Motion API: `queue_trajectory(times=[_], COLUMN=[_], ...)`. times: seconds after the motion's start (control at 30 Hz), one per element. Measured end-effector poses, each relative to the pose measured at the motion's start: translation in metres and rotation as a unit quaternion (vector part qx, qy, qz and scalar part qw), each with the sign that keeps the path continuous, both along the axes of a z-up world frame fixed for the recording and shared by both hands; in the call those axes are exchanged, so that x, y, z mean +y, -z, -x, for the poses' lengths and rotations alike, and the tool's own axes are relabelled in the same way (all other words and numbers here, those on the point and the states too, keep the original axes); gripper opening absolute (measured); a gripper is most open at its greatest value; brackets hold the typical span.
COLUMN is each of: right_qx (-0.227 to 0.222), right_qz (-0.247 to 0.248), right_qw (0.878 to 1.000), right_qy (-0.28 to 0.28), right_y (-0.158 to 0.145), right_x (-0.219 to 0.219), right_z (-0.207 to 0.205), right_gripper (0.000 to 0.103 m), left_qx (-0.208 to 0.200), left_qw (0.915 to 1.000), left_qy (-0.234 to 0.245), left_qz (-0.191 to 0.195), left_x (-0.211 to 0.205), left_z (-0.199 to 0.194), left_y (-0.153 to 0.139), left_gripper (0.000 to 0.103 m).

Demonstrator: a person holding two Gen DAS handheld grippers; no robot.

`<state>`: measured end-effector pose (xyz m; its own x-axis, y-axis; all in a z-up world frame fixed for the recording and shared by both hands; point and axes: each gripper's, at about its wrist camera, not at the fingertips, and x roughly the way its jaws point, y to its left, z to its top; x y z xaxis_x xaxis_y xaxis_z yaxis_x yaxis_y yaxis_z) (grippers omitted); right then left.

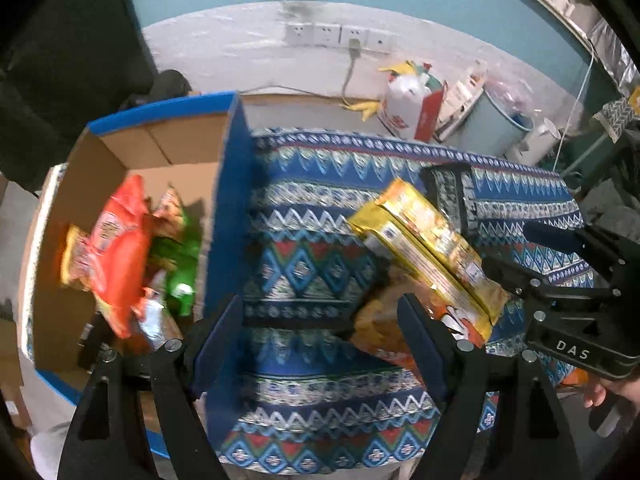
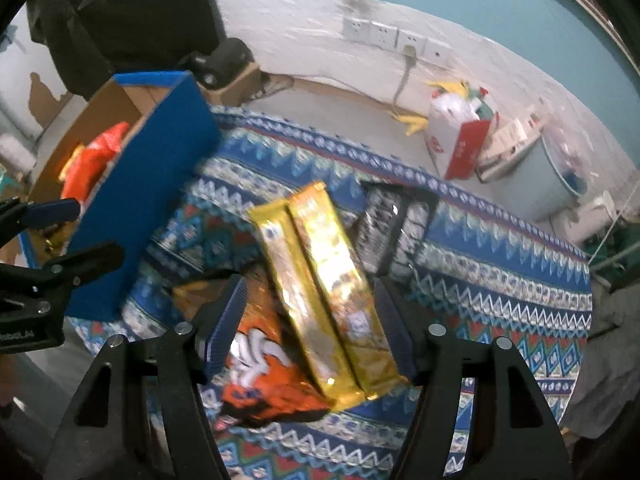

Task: Organize snacks
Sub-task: 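Grasp the large orange chip bag with the left tool while the right tool grasps a gold bar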

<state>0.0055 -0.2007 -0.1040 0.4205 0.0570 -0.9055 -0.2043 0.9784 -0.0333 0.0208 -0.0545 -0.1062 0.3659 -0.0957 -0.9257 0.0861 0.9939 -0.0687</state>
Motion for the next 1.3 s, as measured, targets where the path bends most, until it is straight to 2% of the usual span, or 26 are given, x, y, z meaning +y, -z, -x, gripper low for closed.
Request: queue_trajectory(times=[0.27, 0.7, 0.83, 0.93, 0.97, 1.1, 1.13, 1.2, 1.23, 1.3], right_qx=[0.014, 0.047, 0.058, 0.064, 0.067, 0.074, 0.079, 0.088, 0.094, 0.100], right_qz=[0.009, 0.001, -0.005, -0.002, 0.000, -0.007, -0.004, -0.018, -0.033, -0.032], right_qw=[1.000, 0.998, 0.998, 0.998, 0.998, 0.997, 0.997, 0.996, 0.995, 0.994], right_qy=[0.014, 0.047, 0.036, 0.021, 0.016, 0.000, -0.003, -0.003, -0.001, 0.003], right_y=[0.027, 0.063, 0.079, 0.093, 0.097, 0.109, 0.111, 0.115, 0.116, 0.115], right_x=[-0.028, -0.067, -0.070, -0.069, -0.068, -0.067, -0.067, -0.068, -0.069, -0.069], right_z=[-0.003, -0.003, -0.005, -0.005, -0.005, -0.004, -0.003, -0.001, 0.000, 0.004], right_gripper=[0.066, 0.066, 0.066, 0.066, 0.066, 0.066, 0.064, 0.048, 0.043, 0.039], left_qx=[0.050, 0.108, 0.108, 0.114, 0.117, 0.123, 0.122, 0.115, 0.113, 0.110], left_qw=[0.9982, 0.9869, 0.9872, 0.9895, 0.9900, 0.9905, 0.9907, 0.9917, 0.9919, 0.9917], left_qy=[-0.017, -0.070, -0.076, -0.056, -0.049, -0.032, -0.027, -0.013, -0.002, 0.014], left_qz=[0.029, 0.097, 0.089, 0.068, 0.061, 0.052, 0.054, 0.057, 0.058, 0.065], left_x=[-0.023, -0.045, -0.056, -0.069, -0.073, -0.080, -0.080, -0.079, -0.078, -0.074], left_z=[-0.001, -0.008, -0.010, -0.008, -0.008, -0.003, -0.002, 0.000, 0.002, 0.006], left_y=[0.031, 0.063, 0.069, 0.078, 0.082, 0.093, 0.093, 0.094, 0.094, 0.095], left_gripper=[0.081, 0.081, 0.086, 0.087, 0.091, 0.094, 0.094, 0.094, 0.094, 0.093])
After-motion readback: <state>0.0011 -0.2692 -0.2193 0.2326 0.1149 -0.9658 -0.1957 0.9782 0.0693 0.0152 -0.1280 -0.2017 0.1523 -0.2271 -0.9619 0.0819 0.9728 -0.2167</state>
